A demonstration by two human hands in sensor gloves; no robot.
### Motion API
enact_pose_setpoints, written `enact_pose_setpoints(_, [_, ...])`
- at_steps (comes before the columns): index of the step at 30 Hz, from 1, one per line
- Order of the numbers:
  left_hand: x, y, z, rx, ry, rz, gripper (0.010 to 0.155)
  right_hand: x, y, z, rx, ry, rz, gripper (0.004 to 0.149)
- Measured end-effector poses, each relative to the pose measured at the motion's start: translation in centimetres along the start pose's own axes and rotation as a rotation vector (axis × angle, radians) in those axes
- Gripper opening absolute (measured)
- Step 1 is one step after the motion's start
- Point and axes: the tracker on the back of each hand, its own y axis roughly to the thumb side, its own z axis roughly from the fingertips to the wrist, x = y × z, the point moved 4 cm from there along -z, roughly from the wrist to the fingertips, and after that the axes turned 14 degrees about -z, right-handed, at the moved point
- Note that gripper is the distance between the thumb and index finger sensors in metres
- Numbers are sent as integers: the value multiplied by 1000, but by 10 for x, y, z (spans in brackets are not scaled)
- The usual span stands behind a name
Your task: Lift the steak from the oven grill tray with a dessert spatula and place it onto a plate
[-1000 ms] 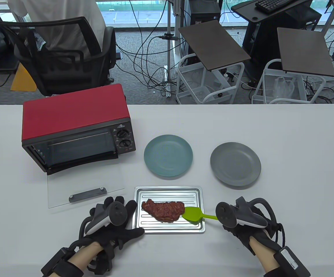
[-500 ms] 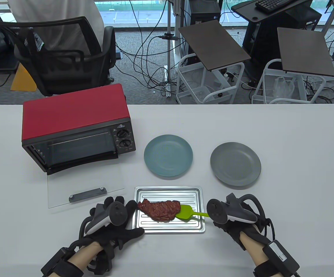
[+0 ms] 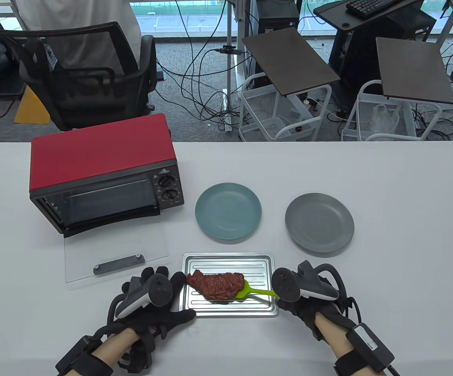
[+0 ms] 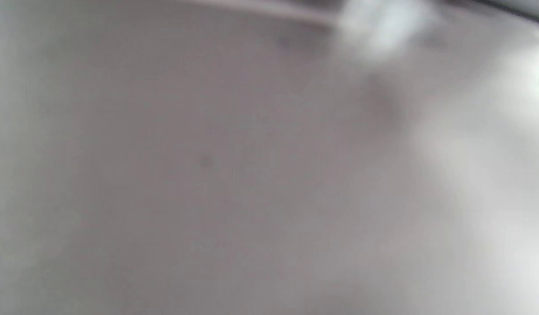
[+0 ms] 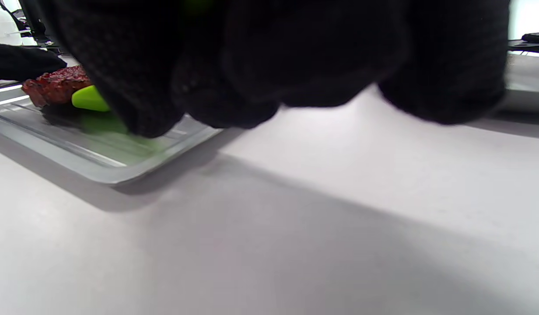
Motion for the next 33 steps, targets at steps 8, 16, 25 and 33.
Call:
enact_pose_setpoints(8, [0, 0, 0, 3, -1, 1, 98, -6, 8, -7, 15, -8, -31, 38])
enact_pose_setpoints(16, [0, 0, 0, 5, -3, 0, 98, -11, 16, -14, 37, -29, -52, 34])
enact_pose_setpoints(25, [0, 0, 0, 6, -4, -1, 98, -14, 20, -19, 47, -25, -87, 36])
enact_pose_setpoints(33, [0, 1, 0, 8, -6, -4, 99, -21, 15, -20, 50, -10, -165, 48])
